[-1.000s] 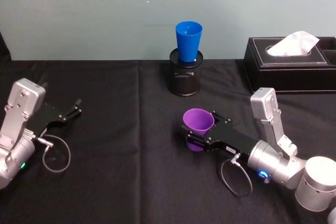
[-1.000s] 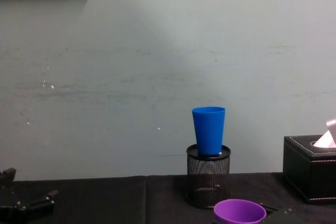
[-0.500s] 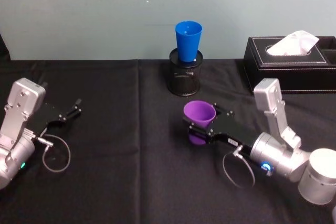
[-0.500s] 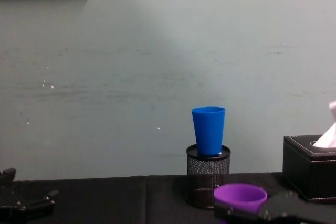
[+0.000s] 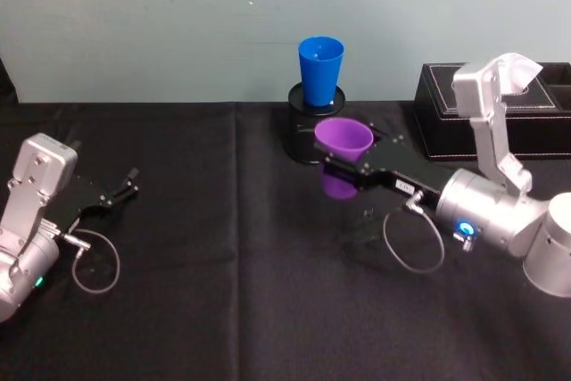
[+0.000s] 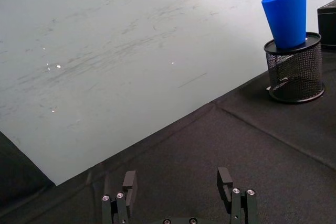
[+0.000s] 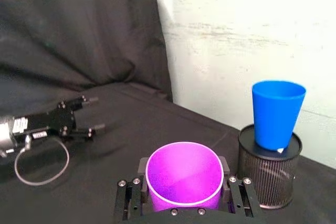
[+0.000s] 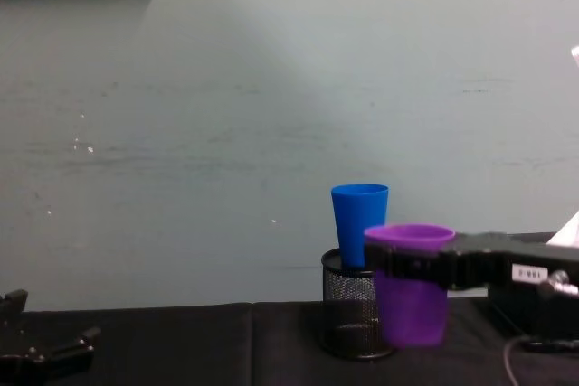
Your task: Pick up one cup with a gripper and tap it against the other cup.
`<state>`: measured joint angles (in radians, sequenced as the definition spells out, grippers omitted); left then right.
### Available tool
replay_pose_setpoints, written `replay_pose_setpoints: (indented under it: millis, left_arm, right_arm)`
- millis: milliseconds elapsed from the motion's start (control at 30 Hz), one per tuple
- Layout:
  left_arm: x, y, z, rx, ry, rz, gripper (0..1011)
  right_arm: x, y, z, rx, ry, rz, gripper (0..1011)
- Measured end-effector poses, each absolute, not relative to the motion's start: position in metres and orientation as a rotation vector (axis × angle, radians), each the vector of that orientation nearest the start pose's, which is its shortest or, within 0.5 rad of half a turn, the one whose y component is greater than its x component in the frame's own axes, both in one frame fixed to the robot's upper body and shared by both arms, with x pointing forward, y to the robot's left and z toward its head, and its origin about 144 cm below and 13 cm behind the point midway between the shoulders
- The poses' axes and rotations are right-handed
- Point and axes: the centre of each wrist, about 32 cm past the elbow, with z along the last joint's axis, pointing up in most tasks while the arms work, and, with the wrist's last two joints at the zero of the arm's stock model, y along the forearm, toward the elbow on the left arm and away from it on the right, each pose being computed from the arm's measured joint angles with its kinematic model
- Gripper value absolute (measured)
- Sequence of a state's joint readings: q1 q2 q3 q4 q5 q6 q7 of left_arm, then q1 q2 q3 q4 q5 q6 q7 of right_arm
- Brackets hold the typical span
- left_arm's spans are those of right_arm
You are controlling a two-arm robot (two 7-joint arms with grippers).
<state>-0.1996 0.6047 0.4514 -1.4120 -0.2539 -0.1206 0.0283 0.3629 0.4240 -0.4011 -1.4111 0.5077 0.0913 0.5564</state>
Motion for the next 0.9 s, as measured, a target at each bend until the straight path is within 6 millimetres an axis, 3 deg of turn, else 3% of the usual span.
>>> replay_pose_setpoints:
  millis: [600,900]
  left_arm:
    - [0.489,0.310,1.140,0.304,-0.285,1.248,1000]
    - [0.489,0.310,1.140,0.304,-0.285,1.248,1000]
  right_arm:
    - [0.551,-0.252,1.226,-0.027,0.014,-0.709,748]
    - [0.551,-0.251,1.229,-0.033,0.005,-0.707,748]
